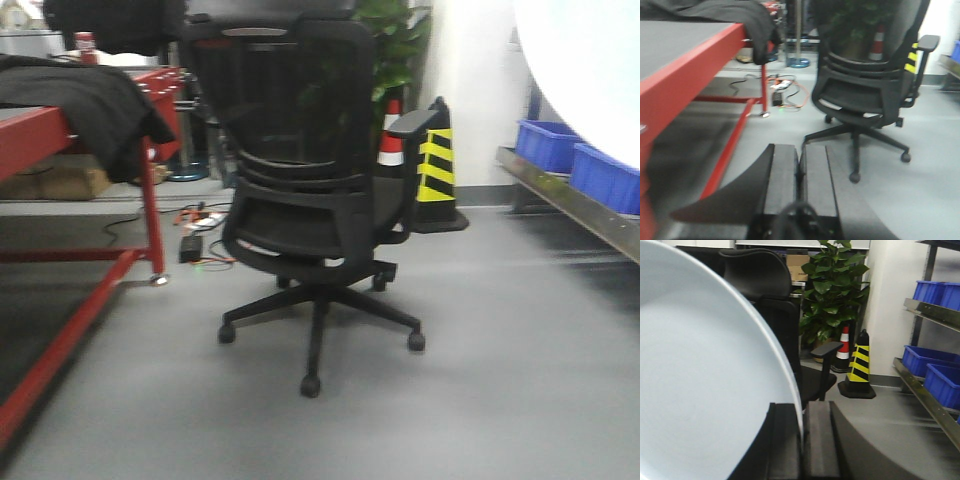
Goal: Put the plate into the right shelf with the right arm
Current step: 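Drive the base past the red table holding the plate, then drive the base up to the shelf of blue bins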
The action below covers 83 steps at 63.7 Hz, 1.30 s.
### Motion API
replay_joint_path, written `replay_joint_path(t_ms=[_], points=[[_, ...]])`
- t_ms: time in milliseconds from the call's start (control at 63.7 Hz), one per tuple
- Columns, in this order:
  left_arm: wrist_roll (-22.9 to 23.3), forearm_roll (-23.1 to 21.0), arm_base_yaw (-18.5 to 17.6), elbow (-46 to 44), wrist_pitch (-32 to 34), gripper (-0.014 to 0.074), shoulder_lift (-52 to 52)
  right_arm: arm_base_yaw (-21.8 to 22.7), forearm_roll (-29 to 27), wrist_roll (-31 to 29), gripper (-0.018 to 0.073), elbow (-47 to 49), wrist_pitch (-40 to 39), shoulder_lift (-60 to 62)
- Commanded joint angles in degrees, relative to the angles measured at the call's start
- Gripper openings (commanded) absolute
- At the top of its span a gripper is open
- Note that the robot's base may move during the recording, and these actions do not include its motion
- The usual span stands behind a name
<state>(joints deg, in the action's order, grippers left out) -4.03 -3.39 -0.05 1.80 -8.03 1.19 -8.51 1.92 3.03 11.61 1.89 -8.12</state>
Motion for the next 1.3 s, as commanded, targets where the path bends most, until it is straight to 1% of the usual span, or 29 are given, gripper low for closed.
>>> replay_joint_path(t_ms=[0,1287], points=[[-0.2,-0.2,-0.4,0.5,5.1,-0.0047,0.0,0.0,0.4,0.1,0.0054,1.8,-5.1,-0.6],[-0.2,-0.2,-0.4,0.5,5.1,-0.0047,0.0,0.0,0.4,0.1,0.0054,1.8,-5.1,-0.6]])
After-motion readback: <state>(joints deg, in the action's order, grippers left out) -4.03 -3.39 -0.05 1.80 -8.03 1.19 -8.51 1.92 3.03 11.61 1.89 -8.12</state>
